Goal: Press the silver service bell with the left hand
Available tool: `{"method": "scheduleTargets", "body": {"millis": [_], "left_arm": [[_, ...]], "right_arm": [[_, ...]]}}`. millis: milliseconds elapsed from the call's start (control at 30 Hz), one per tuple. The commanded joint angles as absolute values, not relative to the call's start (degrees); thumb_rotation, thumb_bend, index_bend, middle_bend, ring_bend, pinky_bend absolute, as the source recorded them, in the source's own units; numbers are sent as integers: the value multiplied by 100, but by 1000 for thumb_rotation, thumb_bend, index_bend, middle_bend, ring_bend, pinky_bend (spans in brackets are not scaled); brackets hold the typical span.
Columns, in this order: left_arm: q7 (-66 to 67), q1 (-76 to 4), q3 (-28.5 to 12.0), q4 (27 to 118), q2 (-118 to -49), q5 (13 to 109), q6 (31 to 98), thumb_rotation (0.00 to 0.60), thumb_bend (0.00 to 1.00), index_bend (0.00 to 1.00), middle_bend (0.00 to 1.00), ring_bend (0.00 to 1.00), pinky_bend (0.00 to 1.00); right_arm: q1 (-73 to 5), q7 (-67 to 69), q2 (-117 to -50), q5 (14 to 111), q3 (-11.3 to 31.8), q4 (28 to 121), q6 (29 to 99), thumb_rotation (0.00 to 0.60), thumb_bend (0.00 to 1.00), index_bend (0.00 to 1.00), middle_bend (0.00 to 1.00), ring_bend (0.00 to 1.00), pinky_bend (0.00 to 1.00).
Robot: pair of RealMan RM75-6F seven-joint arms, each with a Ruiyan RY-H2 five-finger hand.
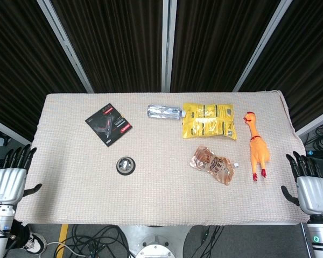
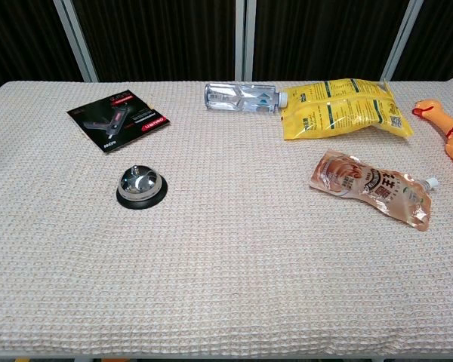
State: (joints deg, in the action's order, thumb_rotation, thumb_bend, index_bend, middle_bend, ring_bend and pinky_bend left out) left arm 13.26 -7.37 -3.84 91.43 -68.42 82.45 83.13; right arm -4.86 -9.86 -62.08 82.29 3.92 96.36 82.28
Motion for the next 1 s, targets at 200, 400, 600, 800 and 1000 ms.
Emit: {"method": "scheduleTargets", "body": {"millis": [200, 400, 600, 800, 1000], "left_arm": [[1260, -723, -342, 9153, -6830, 8245, 8290, 600, 1, 0, 0, 0, 0], [1210, -850, -269, 9103, -6823, 8342, 8053, 600, 108, 0, 0, 0, 0], [1065, -994, -284, 8949, -7049, 8452, 7943, 600, 90, 0, 0, 0, 0], [362, -1173, -269, 9026, -7323, 8491, 7643, 531, 0, 2, 0, 0, 0], [-25, -1362, -213, 8668, -7684, 8846, 7601, 261, 0, 42, 0, 0, 0]], "right_arm": [[-497, -953, -6197, 8240, 388, 9620, 8218, 600, 243, 0, 0, 0, 0], [-474, -878, -6169, 8200, 438, 9633, 8289, 600, 242, 0, 0, 0, 0], [-468, -884, -6164, 8173, 426, 9562, 8265, 600, 242, 0, 0, 0, 0], [-494, -851, -6149, 8118, 447, 9524, 8205, 600, 242, 0, 0, 0, 0], [-498, -794, -6155, 8090, 429, 9470, 8147, 600, 242, 0, 0, 0, 0]]}}
